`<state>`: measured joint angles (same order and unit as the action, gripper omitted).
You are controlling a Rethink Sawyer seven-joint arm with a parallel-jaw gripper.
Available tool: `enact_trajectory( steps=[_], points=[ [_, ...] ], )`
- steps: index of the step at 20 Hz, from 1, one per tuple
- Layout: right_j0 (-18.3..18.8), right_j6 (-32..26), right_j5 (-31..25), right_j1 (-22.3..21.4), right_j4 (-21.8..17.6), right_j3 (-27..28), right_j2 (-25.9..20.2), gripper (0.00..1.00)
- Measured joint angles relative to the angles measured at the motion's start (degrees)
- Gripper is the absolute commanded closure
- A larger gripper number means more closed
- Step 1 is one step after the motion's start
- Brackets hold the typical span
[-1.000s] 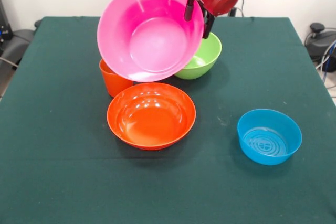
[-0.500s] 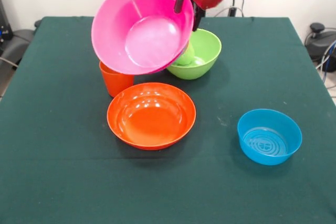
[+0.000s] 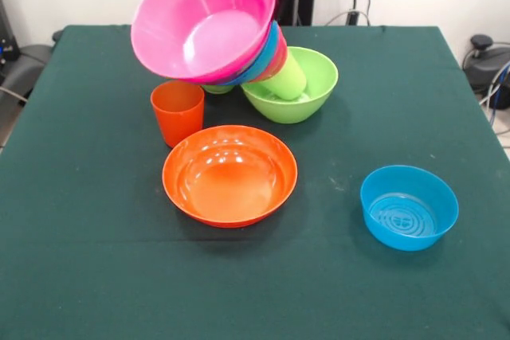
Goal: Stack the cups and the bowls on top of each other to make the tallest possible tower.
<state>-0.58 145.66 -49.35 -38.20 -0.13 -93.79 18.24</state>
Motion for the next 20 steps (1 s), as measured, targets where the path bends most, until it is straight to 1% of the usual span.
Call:
enact_trajectory(
  steps=[3,9,13,15,16,20],
  points=[
    [0.28,0.00,-0.01,-1.15,-0.01,-1.79,0.00,0.00],
    [1.01,0.00,-0.01,-2.17,0.09,-3.56,-0.79,0.00],
    [3.03,0.00,0.55,-2.63,1.11,-3.99,-3.07,0.00],
    [3.35,0.00,0.84,-2.63,1.30,-4.01,-3.51,0.00],
    [4.04,0.00,1.82,-2.61,1.68,-4.06,-4.63,0.00],
    [4.66,0.00,3.17,-2.58,1.86,-4.16,-6.13,0.00]
  ],
)
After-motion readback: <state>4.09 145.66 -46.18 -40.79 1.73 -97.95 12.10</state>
